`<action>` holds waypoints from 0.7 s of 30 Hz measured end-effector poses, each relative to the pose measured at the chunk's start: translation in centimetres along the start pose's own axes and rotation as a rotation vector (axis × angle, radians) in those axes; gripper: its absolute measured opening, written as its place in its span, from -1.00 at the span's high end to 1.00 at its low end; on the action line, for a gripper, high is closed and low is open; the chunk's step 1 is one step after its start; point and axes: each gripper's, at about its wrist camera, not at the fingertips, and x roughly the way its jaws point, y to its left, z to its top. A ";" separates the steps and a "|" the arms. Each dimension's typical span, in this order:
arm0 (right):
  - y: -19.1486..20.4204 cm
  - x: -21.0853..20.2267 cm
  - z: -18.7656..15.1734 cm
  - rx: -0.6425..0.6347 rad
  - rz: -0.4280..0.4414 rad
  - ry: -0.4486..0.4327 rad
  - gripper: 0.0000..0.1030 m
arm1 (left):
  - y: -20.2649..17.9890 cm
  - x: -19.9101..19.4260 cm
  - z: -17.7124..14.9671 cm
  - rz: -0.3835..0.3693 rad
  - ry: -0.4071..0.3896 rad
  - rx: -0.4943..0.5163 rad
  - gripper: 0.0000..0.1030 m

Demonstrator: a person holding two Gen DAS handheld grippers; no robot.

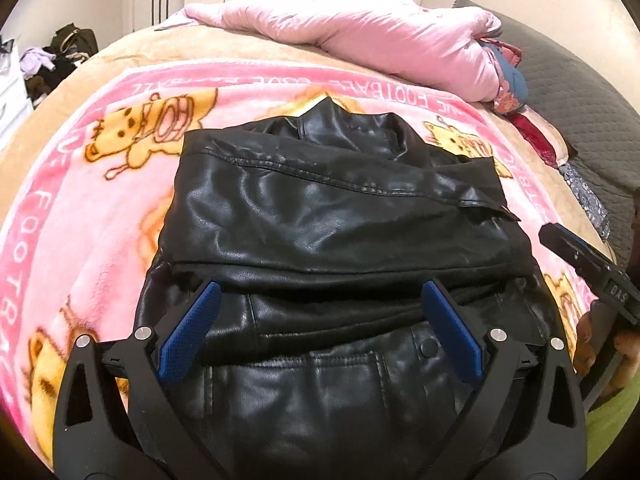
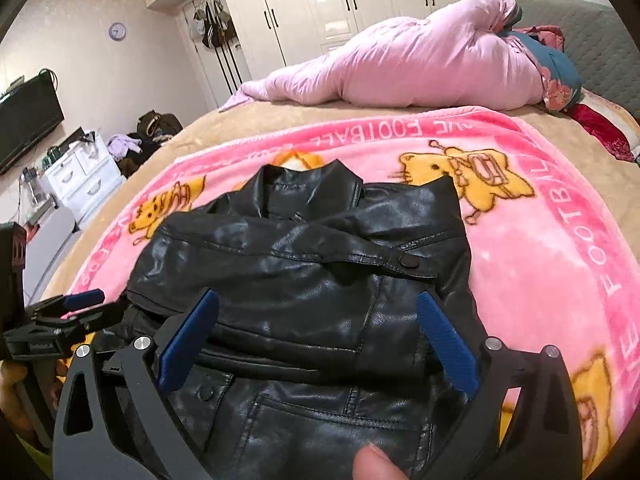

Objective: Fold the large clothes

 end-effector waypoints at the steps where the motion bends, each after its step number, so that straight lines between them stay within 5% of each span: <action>1: 0.0 -0.2 0.0 0.007 0.000 -0.006 -0.92 | -0.1 -0.2 -0.1 0.000 -0.002 0.004 -0.82; 21: -0.9 -8.2 -1.7 0.096 0.019 -0.159 -0.92 | -2.8 -5.7 -1.4 -0.073 -0.079 0.065 -0.82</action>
